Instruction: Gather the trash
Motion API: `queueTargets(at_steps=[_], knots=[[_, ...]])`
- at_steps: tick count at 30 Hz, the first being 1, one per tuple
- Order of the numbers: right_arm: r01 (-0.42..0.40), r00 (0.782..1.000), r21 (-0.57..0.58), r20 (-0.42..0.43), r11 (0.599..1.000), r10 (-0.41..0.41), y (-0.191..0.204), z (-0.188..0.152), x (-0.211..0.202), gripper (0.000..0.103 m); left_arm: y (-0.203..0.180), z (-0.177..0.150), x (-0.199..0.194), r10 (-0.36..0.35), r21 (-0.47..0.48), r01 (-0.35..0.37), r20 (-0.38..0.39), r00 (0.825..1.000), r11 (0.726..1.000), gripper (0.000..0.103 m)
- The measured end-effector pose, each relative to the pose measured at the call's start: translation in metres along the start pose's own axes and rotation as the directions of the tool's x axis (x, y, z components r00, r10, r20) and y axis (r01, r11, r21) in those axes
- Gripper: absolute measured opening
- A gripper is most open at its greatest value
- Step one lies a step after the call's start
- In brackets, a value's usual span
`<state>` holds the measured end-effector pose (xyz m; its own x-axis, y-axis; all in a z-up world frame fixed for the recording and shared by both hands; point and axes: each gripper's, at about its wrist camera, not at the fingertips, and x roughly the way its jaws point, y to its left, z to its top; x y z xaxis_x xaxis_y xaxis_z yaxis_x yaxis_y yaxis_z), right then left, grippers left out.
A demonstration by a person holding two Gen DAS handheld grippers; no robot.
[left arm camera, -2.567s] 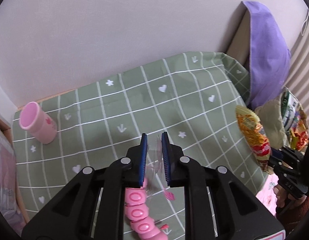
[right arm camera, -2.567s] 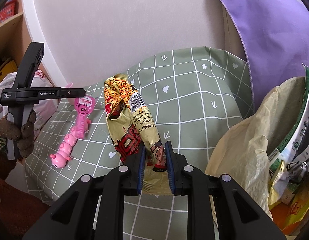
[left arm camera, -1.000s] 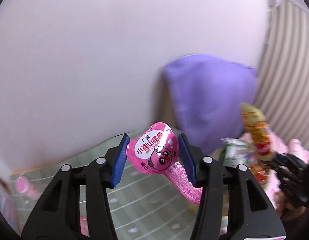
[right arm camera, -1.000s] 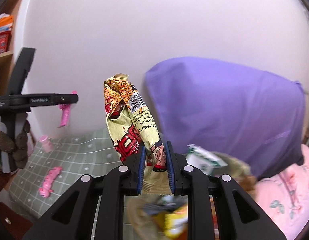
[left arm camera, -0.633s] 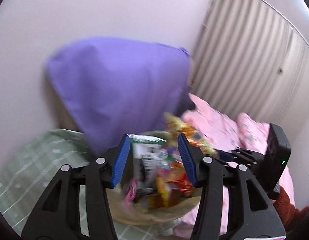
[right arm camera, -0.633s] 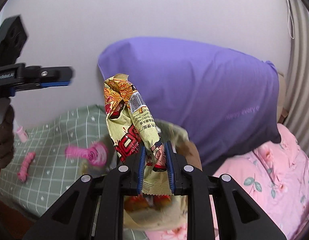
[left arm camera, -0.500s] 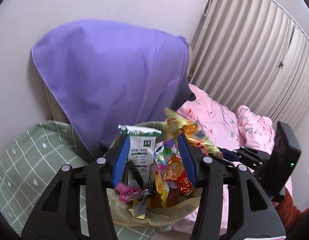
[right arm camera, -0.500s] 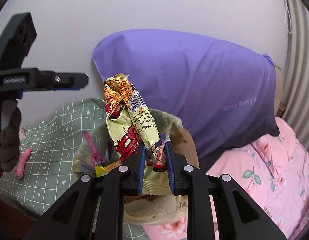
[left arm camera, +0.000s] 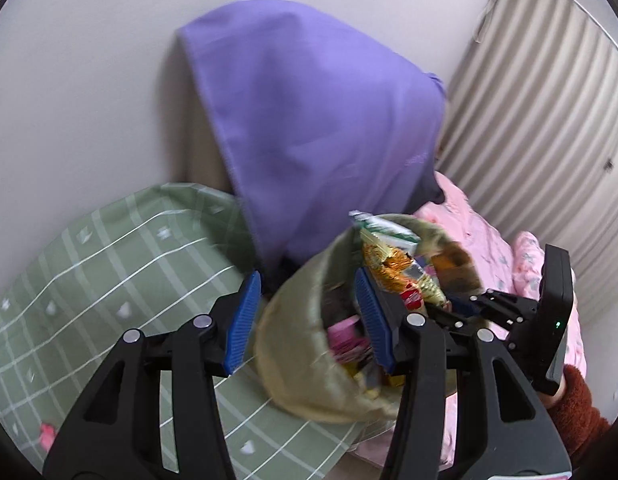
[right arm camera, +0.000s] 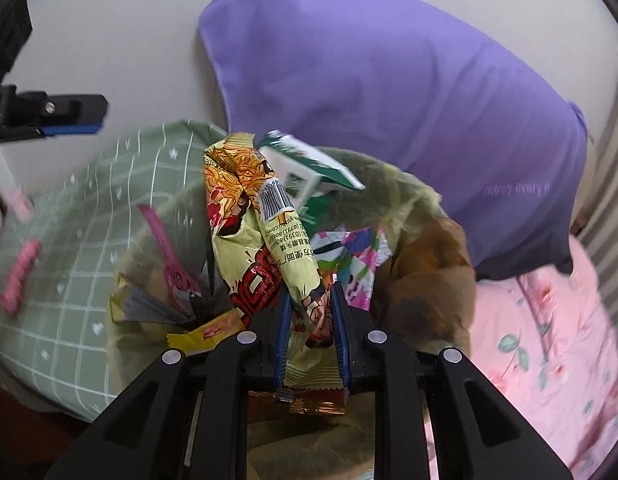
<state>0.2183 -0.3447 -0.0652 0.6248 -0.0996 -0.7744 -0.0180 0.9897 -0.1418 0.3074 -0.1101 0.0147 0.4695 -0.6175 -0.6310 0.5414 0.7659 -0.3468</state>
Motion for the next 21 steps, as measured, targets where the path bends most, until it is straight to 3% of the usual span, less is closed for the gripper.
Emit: queueTargets(at_steps=[5, 7, 8, 11, 13, 15, 21], knots=[[-0.033, 0.999, -0.014, 0.001, 0.999, 0.033, -0.003, 0.000, -0.009, 0.023, 0.018, -0.026, -0.017, 0.031, -0.070, -0.031, -0.009, 0.999, 0.997, 0.061], [-0.022, 1.000, 0.000, 0.006, 1.000, 0.022, -0.009, -0.003, -0.017, 0.037, 0.022, -0.039, -0.023, 0.030, -0.088, -0.033, -0.035, 0.999, 0.996, 0.065], [-0.016, 1.000, 0.009, 0.013, 1.000, 0.016, -0.011, -0.007, -0.022, 0.045, 0.024, -0.047, -0.028, 0.027, -0.101, -0.031, -0.039, 0.999, 0.994, 0.072], [0.010, 0.999, 0.036, 0.038, 0.999, -0.011, -0.016, -0.015, -0.038, 0.048, 0.025, -0.065, -0.039, 0.033, -0.121, -0.035, -0.017, 0.999, 0.992, 0.093], [0.019, 0.997, 0.073, 0.079, 0.997, -0.025, -0.018, -0.023, -0.053, 0.048, 0.023, -0.079, -0.049, 0.059, -0.135, -0.058, 0.007, 0.998, 0.989, 0.093], [-0.026, 0.990, 0.116, 0.139, 0.993, 0.010, -0.019, -0.030, -0.072, 0.048, 0.019, -0.090, -0.063, 0.108, -0.132, -0.102, 0.036, 0.994, 0.986, 0.093], [-0.117, 0.968, 0.092, 0.231, 0.989, 0.093, 0.021, -0.049, -0.121, 0.048, -0.009, -0.136, -0.126, 0.279, -0.063, -0.272, 0.140, 0.950, 0.960, 0.091]])
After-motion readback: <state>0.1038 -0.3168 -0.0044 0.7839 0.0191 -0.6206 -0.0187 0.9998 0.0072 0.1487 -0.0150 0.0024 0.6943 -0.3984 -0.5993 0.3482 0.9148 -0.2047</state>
